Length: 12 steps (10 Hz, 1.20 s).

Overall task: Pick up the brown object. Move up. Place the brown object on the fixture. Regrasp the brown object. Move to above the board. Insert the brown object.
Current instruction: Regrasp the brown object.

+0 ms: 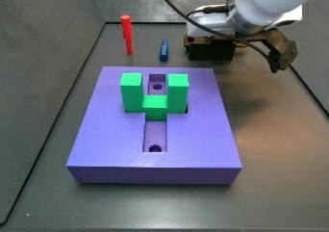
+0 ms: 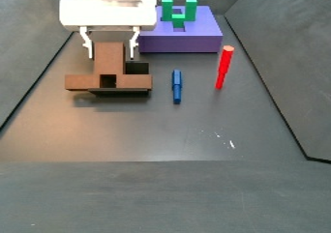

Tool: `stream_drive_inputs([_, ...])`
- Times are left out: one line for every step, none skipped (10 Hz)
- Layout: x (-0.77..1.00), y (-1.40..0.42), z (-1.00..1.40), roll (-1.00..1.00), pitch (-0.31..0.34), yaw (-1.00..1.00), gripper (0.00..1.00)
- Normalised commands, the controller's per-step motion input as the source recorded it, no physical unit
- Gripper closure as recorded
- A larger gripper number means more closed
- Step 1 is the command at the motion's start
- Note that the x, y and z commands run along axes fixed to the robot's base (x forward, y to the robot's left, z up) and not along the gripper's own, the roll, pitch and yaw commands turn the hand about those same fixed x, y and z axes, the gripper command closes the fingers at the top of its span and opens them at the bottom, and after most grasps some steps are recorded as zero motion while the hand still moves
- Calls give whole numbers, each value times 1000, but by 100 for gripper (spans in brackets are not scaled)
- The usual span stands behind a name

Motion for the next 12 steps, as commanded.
stream_drive_inputs([0, -11, -60, 77, 0, 0, 0])
stream_drive_inputs([0, -43, -43, 186, 0, 0, 0])
stream_drive_inputs([0, -103, -3, 311, 0, -40, 0])
stream_drive_inputs([0, -109, 0, 357, 3, -74, 0])
stream_drive_inputs([14, -109, 0, 380, 31, -94, 0])
stream_drive_inputs([0, -57, 0, 329, 23, -54, 0])
stream_drive_inputs([0, -20, 0, 323, 26, -40, 0])
stream_drive_inputs([0, -3, 0, 294, 20, -40, 0])
stream_drive_inputs([0, 0, 0, 220, 14, -11, 0])
stream_drive_inputs([0, 0, -11, 89, 0, 0, 0])
stream_drive_inputs([0, 0, -40, 131, 0, 0, 0])
stream_drive_inputs([0, 0, -57, 100, 0, 0, 0])
